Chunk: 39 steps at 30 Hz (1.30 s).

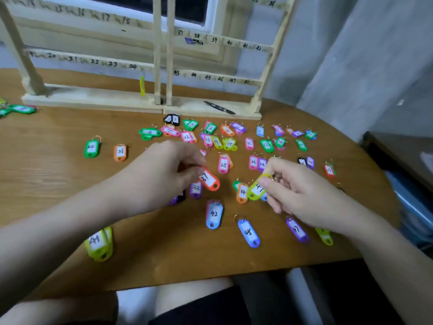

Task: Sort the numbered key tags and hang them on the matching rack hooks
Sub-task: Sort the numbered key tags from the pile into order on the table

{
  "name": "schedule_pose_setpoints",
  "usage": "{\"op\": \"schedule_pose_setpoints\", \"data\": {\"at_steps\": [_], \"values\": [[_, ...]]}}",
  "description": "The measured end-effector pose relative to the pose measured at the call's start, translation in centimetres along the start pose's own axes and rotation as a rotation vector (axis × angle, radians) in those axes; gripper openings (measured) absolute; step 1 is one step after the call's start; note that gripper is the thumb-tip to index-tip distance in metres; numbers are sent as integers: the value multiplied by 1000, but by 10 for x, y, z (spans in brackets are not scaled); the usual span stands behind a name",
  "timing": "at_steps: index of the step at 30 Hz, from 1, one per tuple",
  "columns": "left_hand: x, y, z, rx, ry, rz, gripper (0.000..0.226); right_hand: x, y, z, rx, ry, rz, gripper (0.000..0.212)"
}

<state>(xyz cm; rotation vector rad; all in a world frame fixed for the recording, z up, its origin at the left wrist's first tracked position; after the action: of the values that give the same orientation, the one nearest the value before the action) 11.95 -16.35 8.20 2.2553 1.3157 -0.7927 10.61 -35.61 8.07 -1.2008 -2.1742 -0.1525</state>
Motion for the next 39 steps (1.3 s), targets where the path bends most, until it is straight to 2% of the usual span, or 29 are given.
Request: {"op": "schedule_pose_setpoints", "data": {"at_steps": [5, 13, 16, 22, 32, 39], "values": [[-19, 24, 29, 72, 17, 17, 17, -46, -31, -7, -95, 82, 100, 24], [-43, 49, 58, 192, -1, 79, 13, -75, -60, -16, -202, 127, 148, 19], [-49, 57, 69, 230, -23, 77, 13, -81, -67, -15, -174, 97, 187, 20], [-49, 65, 84, 280, -19, 72, 14, -79, -70, 3, 4, 2, 218, 26], [-45, 77, 80, 296, -45, 49, 12, -80, -63, 18, 188, -71, 269, 28], [-52, 79, 87, 362, -25, 113, 15, -89, -62, 17, 167, -104, 312, 25]]}}
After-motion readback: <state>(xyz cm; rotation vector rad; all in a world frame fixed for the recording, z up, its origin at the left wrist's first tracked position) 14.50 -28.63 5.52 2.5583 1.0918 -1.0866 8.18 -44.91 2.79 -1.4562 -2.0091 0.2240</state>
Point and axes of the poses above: each hand's wrist, its own y-axis towards the middle knuckle, its own z-axis out of the palm, x = y × z, the point moved 10 cm from there along y, towards the middle knuckle, and after that the axes turned 14 degrees about x, right-handed, at the moved point
